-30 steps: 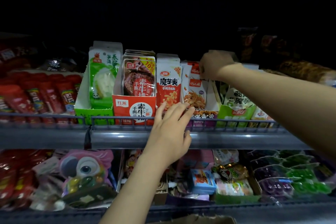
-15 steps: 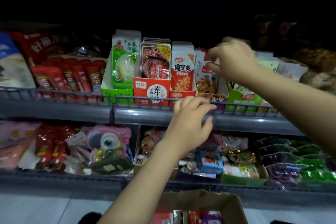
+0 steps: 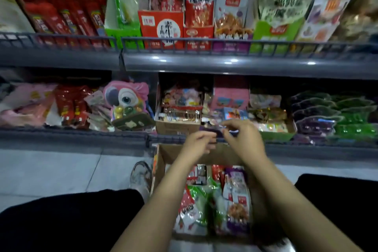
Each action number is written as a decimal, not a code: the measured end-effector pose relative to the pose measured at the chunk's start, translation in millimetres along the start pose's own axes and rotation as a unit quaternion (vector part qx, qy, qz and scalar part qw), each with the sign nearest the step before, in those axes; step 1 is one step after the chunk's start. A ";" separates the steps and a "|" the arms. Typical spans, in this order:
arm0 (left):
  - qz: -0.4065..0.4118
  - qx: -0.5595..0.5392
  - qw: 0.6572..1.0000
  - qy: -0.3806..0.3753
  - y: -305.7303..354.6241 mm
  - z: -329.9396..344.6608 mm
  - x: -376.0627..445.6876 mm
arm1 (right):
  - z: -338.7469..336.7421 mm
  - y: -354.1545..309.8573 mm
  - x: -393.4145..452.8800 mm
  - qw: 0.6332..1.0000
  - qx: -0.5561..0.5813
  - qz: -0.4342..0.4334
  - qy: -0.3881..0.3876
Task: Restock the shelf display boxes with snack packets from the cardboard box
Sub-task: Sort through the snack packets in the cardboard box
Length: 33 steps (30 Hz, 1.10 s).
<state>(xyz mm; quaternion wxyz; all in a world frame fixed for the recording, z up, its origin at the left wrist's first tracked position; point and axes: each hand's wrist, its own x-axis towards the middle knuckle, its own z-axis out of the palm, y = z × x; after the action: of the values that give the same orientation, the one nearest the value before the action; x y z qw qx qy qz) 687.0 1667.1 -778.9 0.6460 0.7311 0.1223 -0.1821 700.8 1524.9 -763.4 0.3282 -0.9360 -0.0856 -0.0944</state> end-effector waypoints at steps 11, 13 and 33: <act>-0.296 -0.143 0.944 0.038 -179.0 22.5 34.6 | 137.6 90.2 -102.6 0.936 0.085 0.280 -0.197; -0.323 -0.130 0.936 0.060 -194.6 22.2 37.2 | 154.1 102.9 -115.1 0.920 0.082 0.313 -0.221; -0.344 -0.040 0.909 0.232 -277.3 18.3 67.3 | 237.0 141.1 -146.5 0.797 0.170 0.394 -0.425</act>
<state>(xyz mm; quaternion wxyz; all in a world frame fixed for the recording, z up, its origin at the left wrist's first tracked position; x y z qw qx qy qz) 631.1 1682.8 -1058.8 0.5253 0.6391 0.5198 -0.2131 619.0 1551.3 -1063.7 0.4217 -0.7637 0.1452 0.4668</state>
